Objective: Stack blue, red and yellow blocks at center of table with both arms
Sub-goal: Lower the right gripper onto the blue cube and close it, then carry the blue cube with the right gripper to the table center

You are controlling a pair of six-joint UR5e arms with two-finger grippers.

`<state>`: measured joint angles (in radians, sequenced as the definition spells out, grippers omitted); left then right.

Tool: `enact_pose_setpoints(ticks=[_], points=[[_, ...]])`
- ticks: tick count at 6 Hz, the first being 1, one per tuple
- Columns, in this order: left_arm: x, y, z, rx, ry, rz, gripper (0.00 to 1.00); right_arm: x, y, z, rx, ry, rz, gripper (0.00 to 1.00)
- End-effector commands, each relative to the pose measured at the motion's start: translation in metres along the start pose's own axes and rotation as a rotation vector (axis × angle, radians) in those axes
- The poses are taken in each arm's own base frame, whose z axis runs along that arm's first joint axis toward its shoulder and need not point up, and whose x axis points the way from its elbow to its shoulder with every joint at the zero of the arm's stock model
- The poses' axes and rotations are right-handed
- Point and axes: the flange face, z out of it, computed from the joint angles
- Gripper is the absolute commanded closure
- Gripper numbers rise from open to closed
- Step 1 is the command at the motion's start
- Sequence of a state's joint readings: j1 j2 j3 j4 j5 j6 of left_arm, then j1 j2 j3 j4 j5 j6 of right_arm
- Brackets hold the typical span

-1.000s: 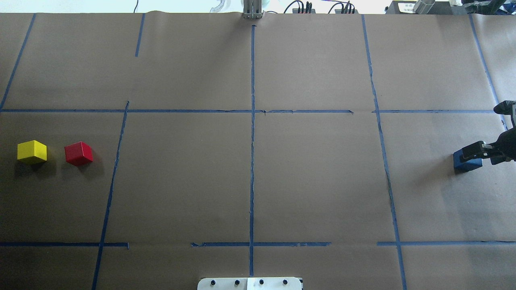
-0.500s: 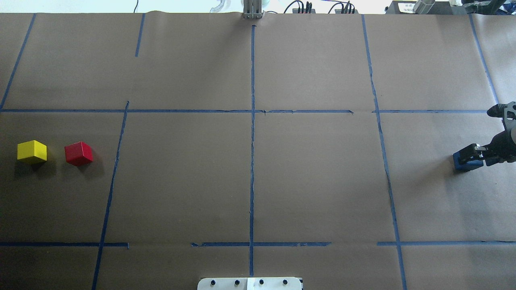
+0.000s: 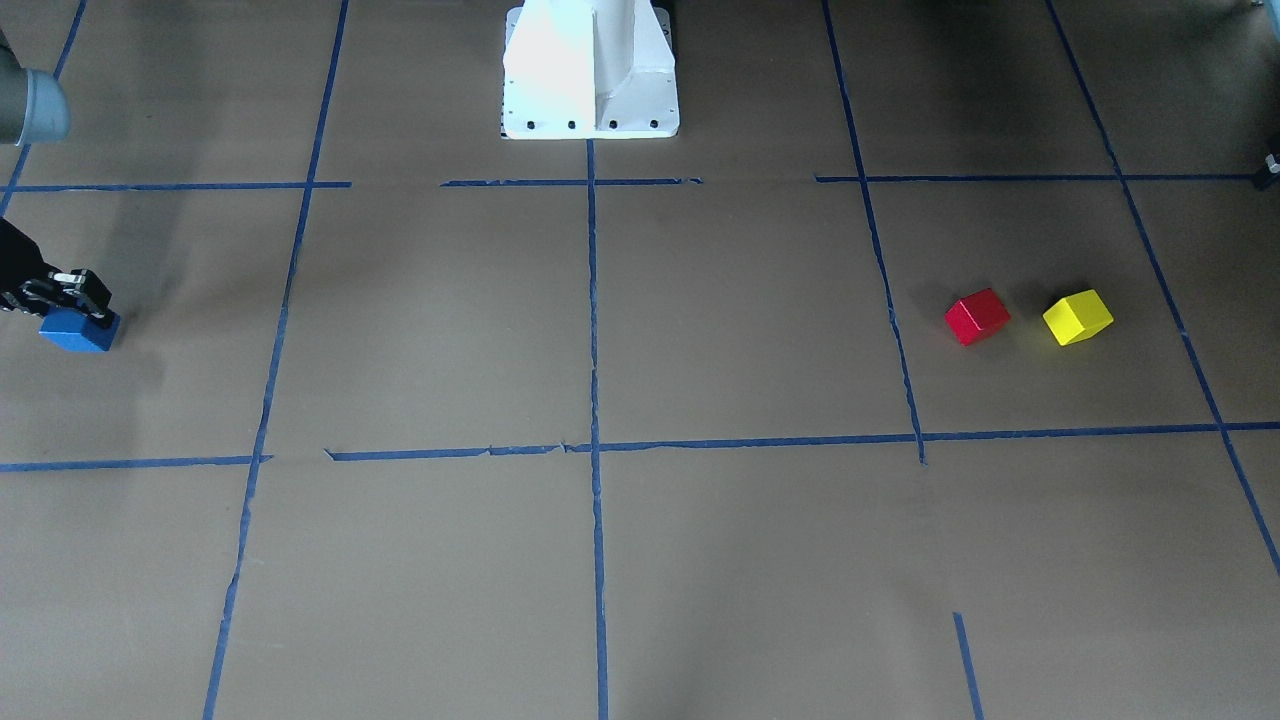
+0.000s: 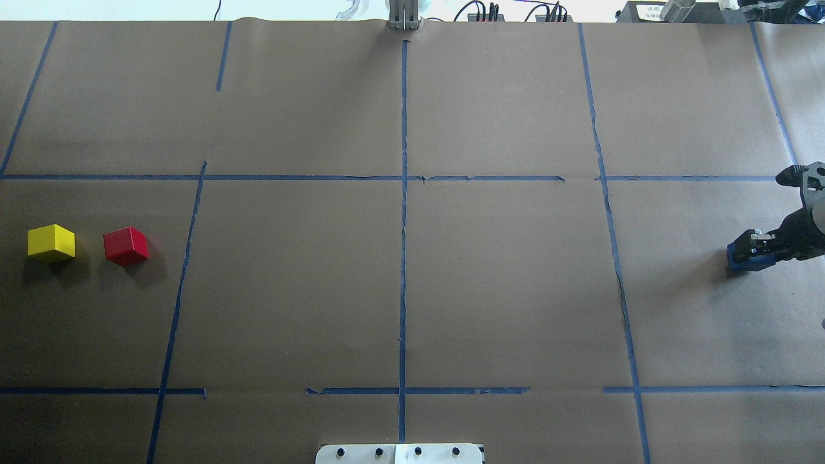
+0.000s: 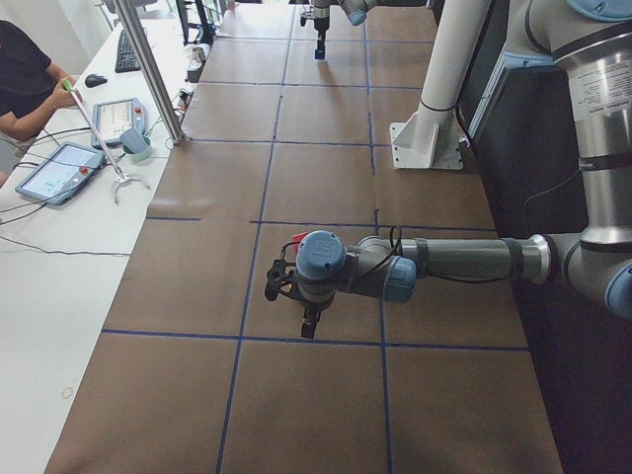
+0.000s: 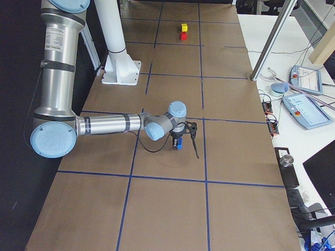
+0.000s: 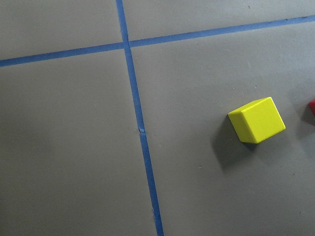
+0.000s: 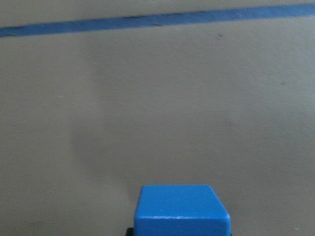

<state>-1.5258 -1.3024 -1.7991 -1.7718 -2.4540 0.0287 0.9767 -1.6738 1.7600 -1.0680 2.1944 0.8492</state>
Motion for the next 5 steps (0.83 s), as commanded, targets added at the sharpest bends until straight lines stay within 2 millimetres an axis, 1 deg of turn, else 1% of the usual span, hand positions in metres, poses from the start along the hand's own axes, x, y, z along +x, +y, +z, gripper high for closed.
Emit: enact_pose_setpoints(ticks=[1, 2, 3, 4, 5], points=[[-0.001, 0.000, 0.000, 0.000, 0.000, -0.001, 0.00, -0.178, -0.021, -0.044, -0.005, -0.115, 0.000, 1.00], [-0.001, 0.001, 0.001, -0.001, 0.000, -0.001, 0.00, -0.281, -0.016, -0.034, -0.052, -0.124, -0.007, 1.00], [-0.001, 0.001, 0.000, 0.000, 0.000, 0.001, 0.00, -0.382, -0.019, -0.018, -0.044, -0.104, 0.041, 1.00], [0.000, 0.001, 0.000, 0.002, 0.000, 0.015, 0.00, -0.454, -0.032, 0.001, -0.038, -0.094, 0.075, 1.00], [0.001, -0.001, -0.001, 0.014, 0.000, 0.029, 0.00, -0.504, -0.022, 0.031, -0.058, -0.066, 0.104, 1.00]])
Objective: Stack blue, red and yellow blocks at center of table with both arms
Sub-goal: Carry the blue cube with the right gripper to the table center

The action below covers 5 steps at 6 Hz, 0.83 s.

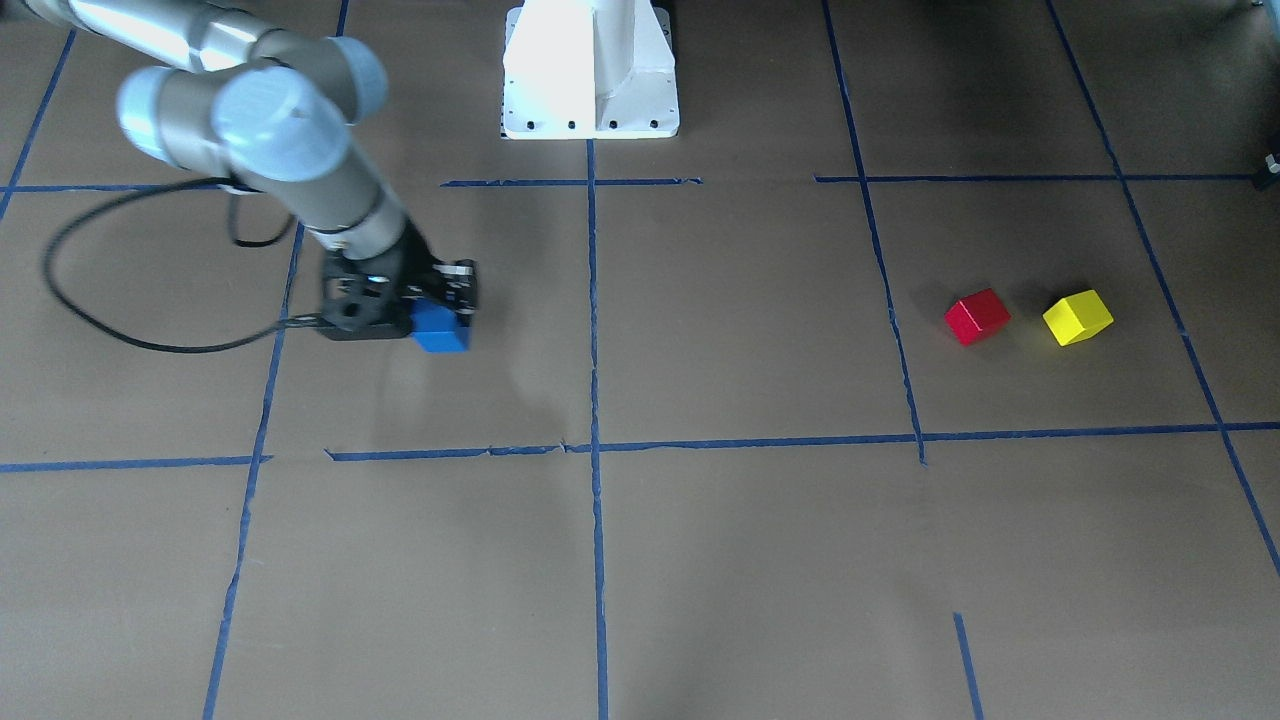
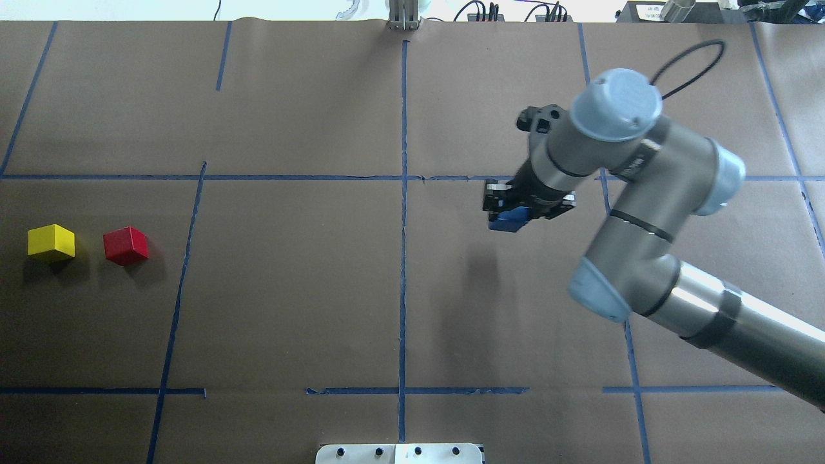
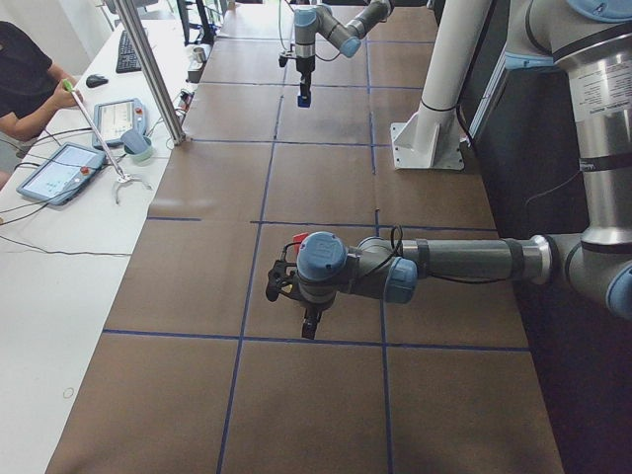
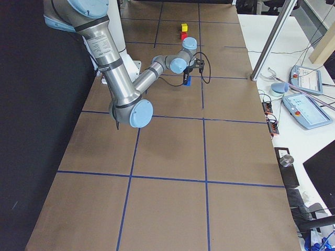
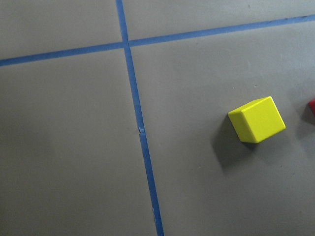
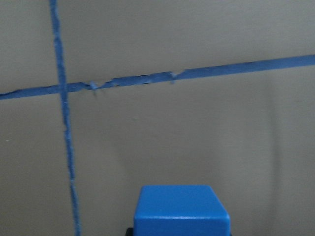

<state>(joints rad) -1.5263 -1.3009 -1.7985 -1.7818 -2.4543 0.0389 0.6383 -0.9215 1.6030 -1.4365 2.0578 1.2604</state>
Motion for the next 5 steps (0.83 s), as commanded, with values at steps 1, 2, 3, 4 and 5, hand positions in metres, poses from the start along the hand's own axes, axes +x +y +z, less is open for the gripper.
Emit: enact_pose_setpoints(ticks=[1, 2, 3, 4, 5], points=[[0.001, 0.002, 0.000, 0.007, 0.000, 0.011, 0.00, -0.093, 0.017, 0.043, 0.008, 0.040, 0.040, 1.00], [0.001, 0.002, 0.000, 0.007, 0.000, 0.011, 0.00, -0.095, 0.019, 0.049, 0.004, 0.048, 0.042, 1.00], [0.001, 0.002, 0.000, 0.007, 0.000, 0.011, 0.00, -0.096, 0.020, 0.054, 0.000, 0.056, 0.047, 0.99], [0.001, 0.003, 0.000, 0.006, 0.000, 0.010, 0.00, -0.094, 0.021, 0.065, 0.001, 0.076, 0.061, 0.98], [-0.001, 0.007, 0.000, 0.004, 0.000, 0.005, 0.00, -0.094, 0.025, 0.070, -0.001, 0.083, 0.060, 0.96]])
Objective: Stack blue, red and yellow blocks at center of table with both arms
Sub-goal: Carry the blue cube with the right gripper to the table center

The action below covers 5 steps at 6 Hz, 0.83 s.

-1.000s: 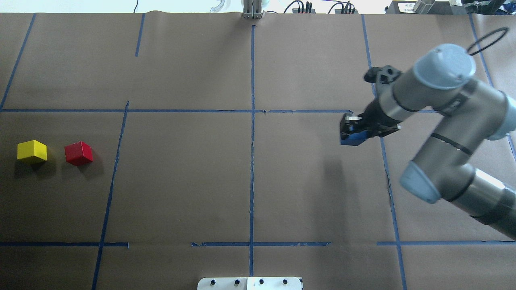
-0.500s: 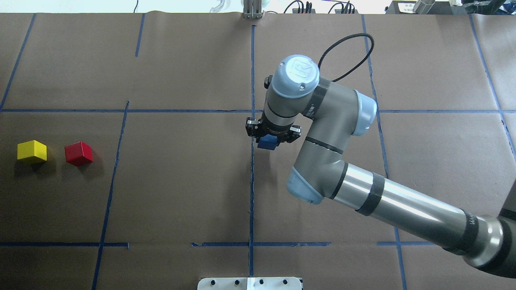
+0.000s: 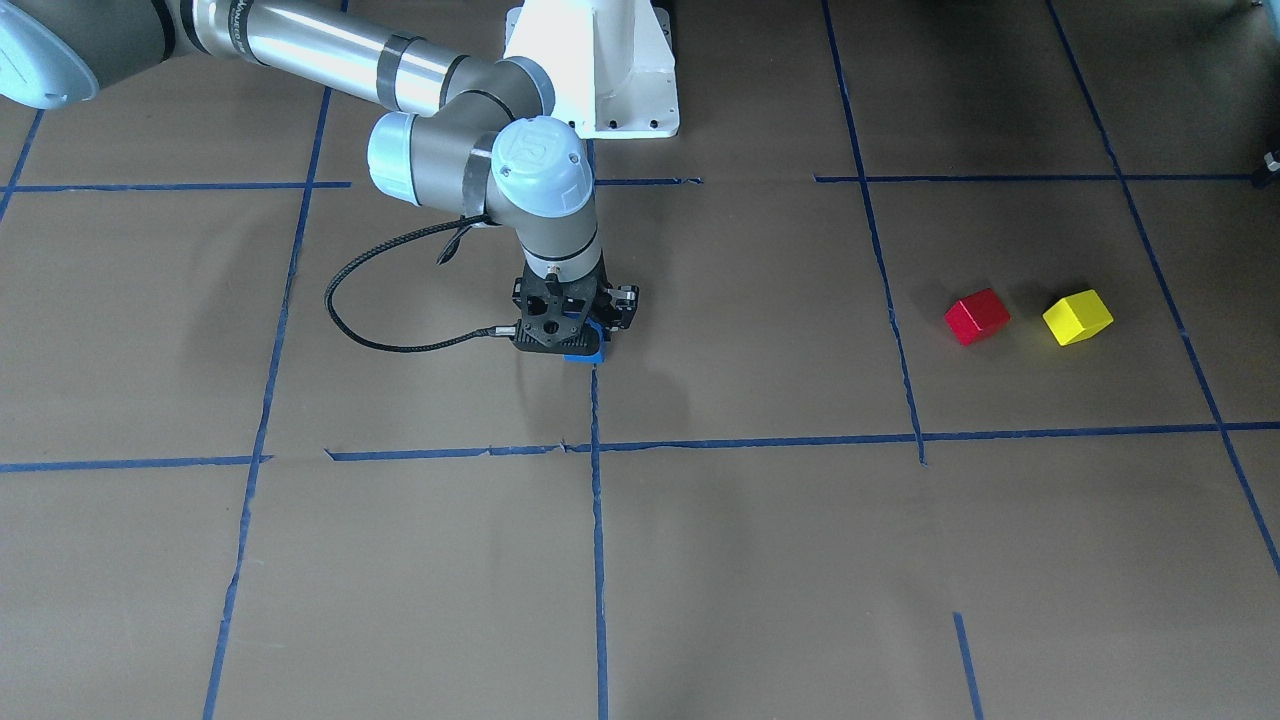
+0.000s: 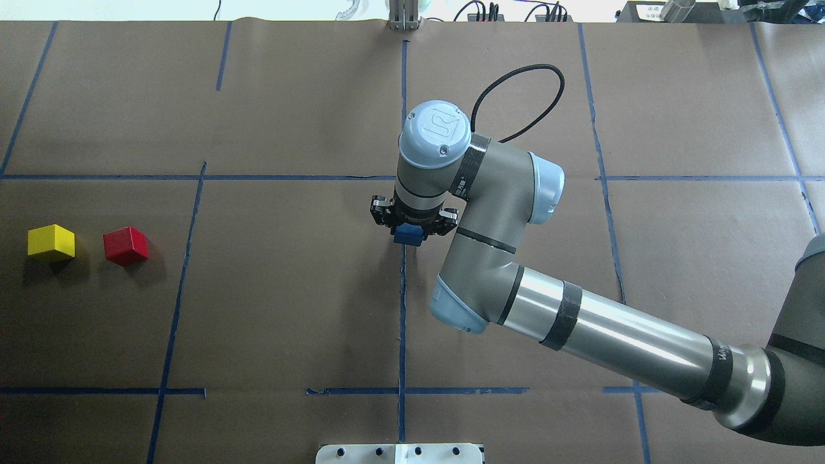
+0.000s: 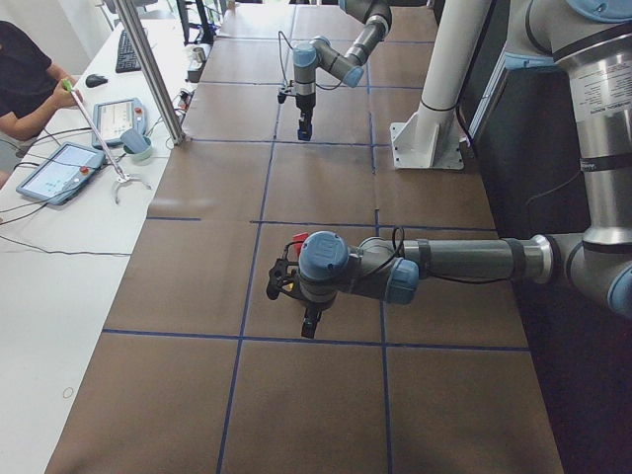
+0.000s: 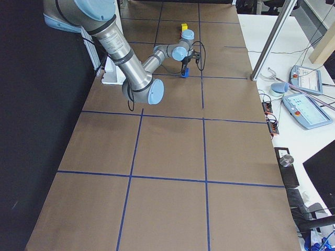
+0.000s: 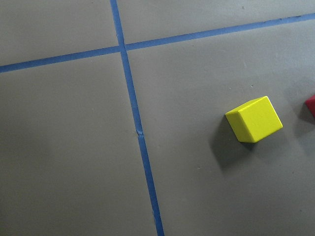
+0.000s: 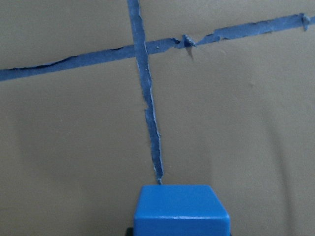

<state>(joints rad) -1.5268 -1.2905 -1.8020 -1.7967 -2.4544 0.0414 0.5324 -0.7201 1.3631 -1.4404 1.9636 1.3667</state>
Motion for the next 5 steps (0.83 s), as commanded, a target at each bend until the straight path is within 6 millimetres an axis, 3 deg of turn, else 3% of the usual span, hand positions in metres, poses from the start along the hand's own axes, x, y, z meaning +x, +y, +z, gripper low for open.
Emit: enact_pose_setpoints(ticks=[1, 3, 4, 5], points=[[0.000, 0.002, 0.000, 0.000, 0.000, -0.002, 0.00, -0.009, 0.007, 0.004, -0.001, 0.003, -0.009, 0.88], [-0.001, 0.003, 0.000, -0.001, 0.000, -0.003, 0.00, -0.014, 0.020, 0.013, 0.026, 0.016, -0.097, 0.77], [-0.002, 0.003, 0.001, -0.002, 0.000, -0.004, 0.00, -0.014, 0.022, 0.014, 0.037, 0.021, -0.114, 0.01], [-0.002, 0.003, 0.001, -0.002, 0.000, -0.006, 0.00, -0.015, 0.024, 0.017, 0.064, 0.028, -0.124, 0.00]])
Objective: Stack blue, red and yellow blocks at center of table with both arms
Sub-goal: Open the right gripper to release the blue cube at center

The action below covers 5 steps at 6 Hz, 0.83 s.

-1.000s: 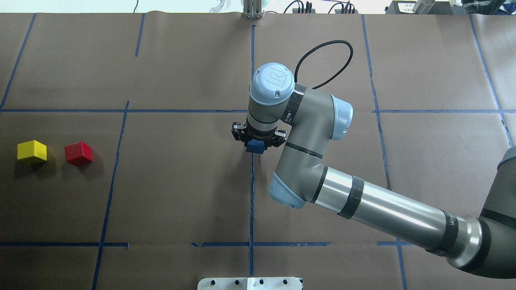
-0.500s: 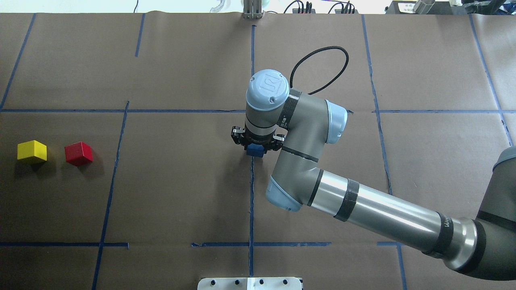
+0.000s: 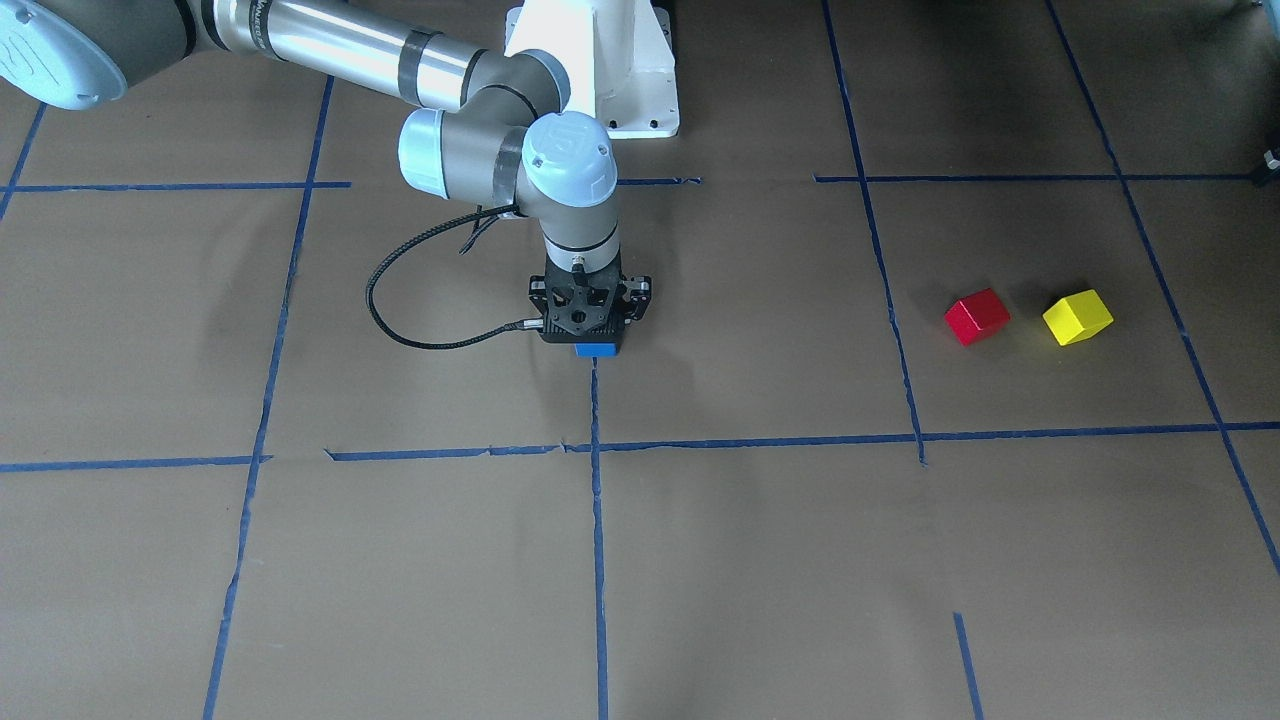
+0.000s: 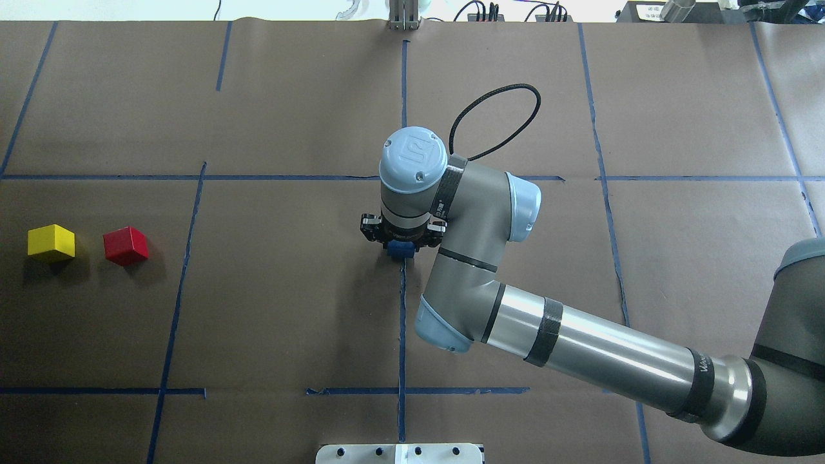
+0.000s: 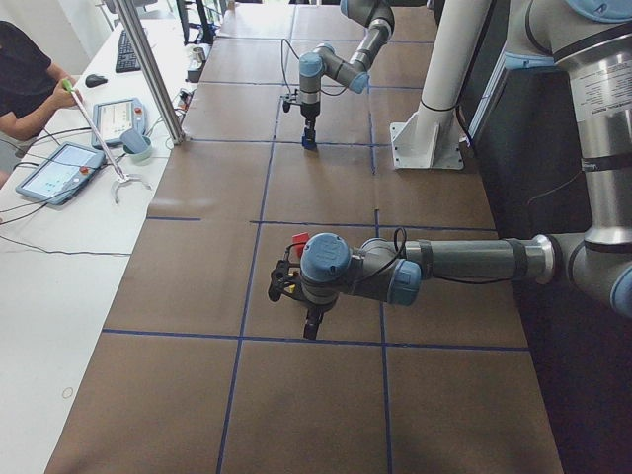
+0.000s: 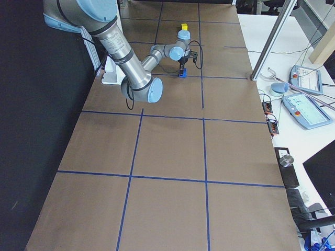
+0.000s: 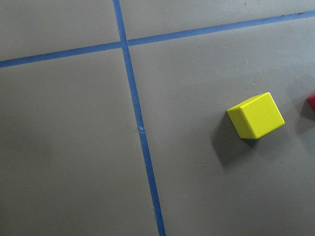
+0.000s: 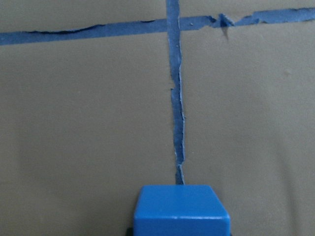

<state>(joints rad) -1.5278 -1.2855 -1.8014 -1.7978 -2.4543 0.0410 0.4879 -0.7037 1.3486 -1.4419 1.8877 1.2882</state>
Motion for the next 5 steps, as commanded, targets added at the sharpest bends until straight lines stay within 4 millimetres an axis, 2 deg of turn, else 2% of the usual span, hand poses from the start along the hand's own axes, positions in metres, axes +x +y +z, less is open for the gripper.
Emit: enact_pose_setpoints(ticks=[1, 2, 3, 4, 5], points=[[0.000, -0.001, 0.001, -0.001, -0.001, -0.011, 0.00, -0.005, 0.004, -0.007, 0.023, -0.009, -0.037, 0.00], [0.002, -0.002, 0.003, -0.008, 0.001, -0.007, 0.00, 0.006, -0.009, -0.044, 0.042, -0.060, -0.029, 0.00], [0.011, -0.012, 0.002, 0.009, 0.004, -0.006, 0.00, 0.040, -0.031, -0.091, 0.038, -0.131, -0.004, 0.00], [0.040, -0.022, 0.018, 0.011, 0.043, -0.074, 0.00, 0.128, -0.048, -0.133, 0.045, -0.174, 0.033, 0.00], [0.088, -0.034, 0.048, 0.009, 0.084, -0.142, 0.00, 0.220, -0.067, -0.164, 0.044, -0.180, 0.014, 0.00]])
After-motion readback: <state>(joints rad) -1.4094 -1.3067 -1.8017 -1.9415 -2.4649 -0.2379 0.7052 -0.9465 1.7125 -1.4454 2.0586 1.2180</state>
